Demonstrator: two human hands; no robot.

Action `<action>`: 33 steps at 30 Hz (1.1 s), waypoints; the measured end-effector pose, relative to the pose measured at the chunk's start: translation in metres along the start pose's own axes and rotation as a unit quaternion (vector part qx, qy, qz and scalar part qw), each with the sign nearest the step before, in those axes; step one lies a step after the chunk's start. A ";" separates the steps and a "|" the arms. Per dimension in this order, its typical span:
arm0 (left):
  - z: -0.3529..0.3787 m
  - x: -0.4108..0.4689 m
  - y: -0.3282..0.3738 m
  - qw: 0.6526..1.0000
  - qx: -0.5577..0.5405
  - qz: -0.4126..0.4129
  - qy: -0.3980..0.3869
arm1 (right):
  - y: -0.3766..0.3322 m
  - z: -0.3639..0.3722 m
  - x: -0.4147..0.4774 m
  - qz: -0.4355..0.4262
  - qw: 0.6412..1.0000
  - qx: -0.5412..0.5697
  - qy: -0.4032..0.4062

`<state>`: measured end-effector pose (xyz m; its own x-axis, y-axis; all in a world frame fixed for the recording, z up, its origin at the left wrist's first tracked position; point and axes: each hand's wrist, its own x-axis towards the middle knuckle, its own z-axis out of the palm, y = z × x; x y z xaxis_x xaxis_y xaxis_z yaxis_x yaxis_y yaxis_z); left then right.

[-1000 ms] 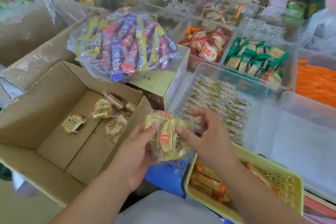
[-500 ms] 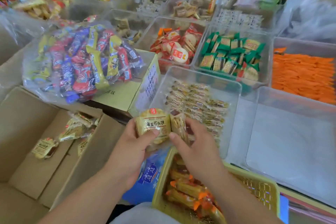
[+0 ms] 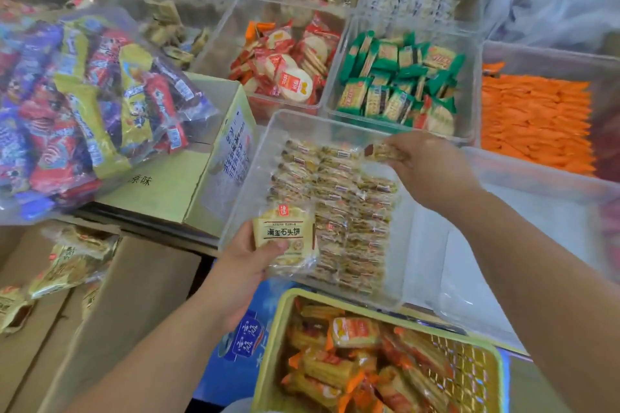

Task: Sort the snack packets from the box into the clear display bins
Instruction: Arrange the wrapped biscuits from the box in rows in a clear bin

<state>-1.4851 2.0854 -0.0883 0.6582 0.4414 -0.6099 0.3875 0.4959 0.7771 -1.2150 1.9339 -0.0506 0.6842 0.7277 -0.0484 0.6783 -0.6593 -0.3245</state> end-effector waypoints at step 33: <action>-0.011 0.005 -0.013 0.992 -0.122 -0.013 0.009 | 0.020 0.087 0.094 0.107 0.911 -0.128 -0.378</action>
<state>-1.4938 2.0898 -0.1033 0.6378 0.4388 -0.6329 0.2348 0.6719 0.7024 -1.1601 2.0058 -0.1434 0.4939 0.4353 -0.7527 0.6574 -0.7535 -0.0044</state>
